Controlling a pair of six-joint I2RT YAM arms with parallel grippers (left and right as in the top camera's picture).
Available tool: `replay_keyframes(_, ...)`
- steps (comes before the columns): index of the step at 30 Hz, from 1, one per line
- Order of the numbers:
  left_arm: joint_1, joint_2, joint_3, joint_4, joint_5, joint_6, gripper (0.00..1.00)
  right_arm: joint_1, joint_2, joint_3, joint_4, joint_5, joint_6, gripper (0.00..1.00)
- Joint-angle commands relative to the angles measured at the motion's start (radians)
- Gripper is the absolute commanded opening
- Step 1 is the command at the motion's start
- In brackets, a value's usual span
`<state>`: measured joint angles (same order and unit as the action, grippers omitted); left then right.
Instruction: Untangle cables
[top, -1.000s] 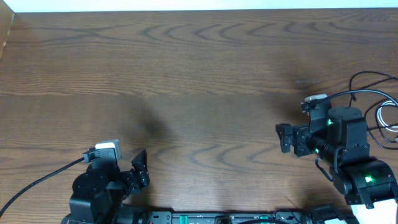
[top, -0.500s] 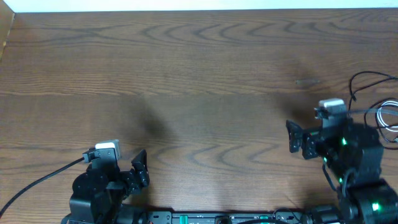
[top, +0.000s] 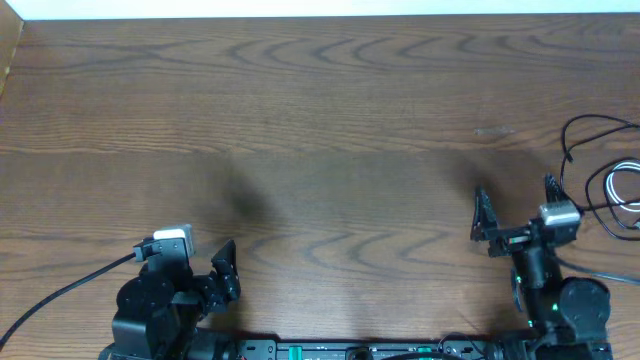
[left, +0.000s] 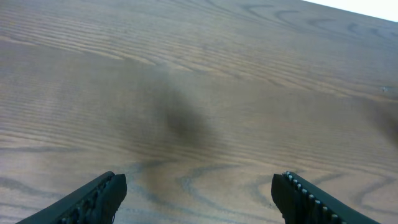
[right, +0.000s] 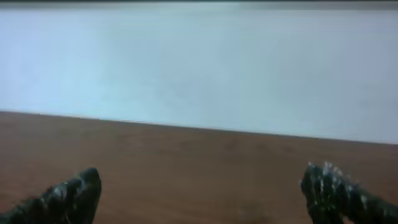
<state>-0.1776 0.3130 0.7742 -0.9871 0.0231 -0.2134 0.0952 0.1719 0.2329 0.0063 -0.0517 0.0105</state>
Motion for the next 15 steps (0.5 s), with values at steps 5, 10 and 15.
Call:
replay_keyframes(5, 0.003, -0.002, 0.0, 0.001, -0.009, -0.013, 0.81, -0.034, -0.093, -0.169, 0.218, 0.005, -0.004, 0.99)
replay_keyframes(10, 0.003, -0.002, 0.0, 0.001, -0.009, -0.013, 0.8, -0.057, -0.16, -0.228, 0.24, 0.009, -0.004, 0.99)
replay_keyframes(15, 0.003, -0.002, 0.0, 0.001, -0.009, -0.013, 0.8, -0.064, -0.167, -0.228, 0.232, 0.059, -0.005, 0.99)
